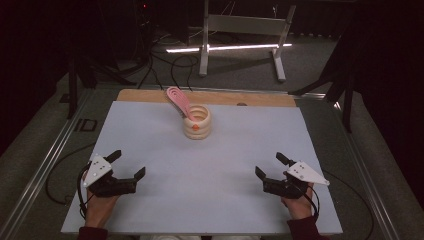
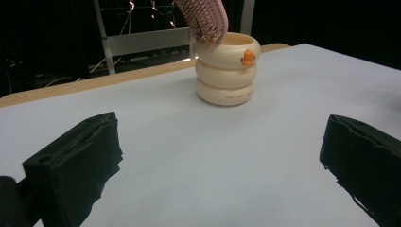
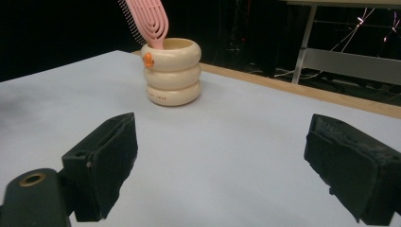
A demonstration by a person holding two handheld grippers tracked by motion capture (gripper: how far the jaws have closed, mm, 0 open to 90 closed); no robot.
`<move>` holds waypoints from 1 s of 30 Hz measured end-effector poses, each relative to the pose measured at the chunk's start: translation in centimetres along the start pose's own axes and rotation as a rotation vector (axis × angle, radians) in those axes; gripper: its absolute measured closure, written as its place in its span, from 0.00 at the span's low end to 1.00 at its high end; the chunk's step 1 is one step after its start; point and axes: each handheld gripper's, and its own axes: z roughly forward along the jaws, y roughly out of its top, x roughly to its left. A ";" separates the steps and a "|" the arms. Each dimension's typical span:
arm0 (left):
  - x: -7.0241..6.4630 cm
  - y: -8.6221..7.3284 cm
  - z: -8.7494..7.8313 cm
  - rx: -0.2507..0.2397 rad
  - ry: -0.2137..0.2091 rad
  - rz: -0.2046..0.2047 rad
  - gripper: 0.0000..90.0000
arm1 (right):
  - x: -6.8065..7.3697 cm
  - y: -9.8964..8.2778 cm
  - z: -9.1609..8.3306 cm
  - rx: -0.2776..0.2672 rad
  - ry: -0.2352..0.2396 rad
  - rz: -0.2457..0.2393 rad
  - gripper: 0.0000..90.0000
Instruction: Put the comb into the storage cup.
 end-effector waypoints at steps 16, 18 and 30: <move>0.0 -1.3 -1.8 -0.017 0.048 0.007 0.00 | -0.4 -0.5 -0.5 -0.020 -0.009 0.028 0.10; 0.1 -1.5 -1.9 -0.018 0.045 0.006 0.00 | -0.3 -0.6 -0.5 -0.019 -0.011 0.027 0.10; -0.1 -2.2 -1.8 0.008 0.053 0.000 0.00 | -0.1 -0.9 -0.7 -0.012 -0.014 0.017 0.10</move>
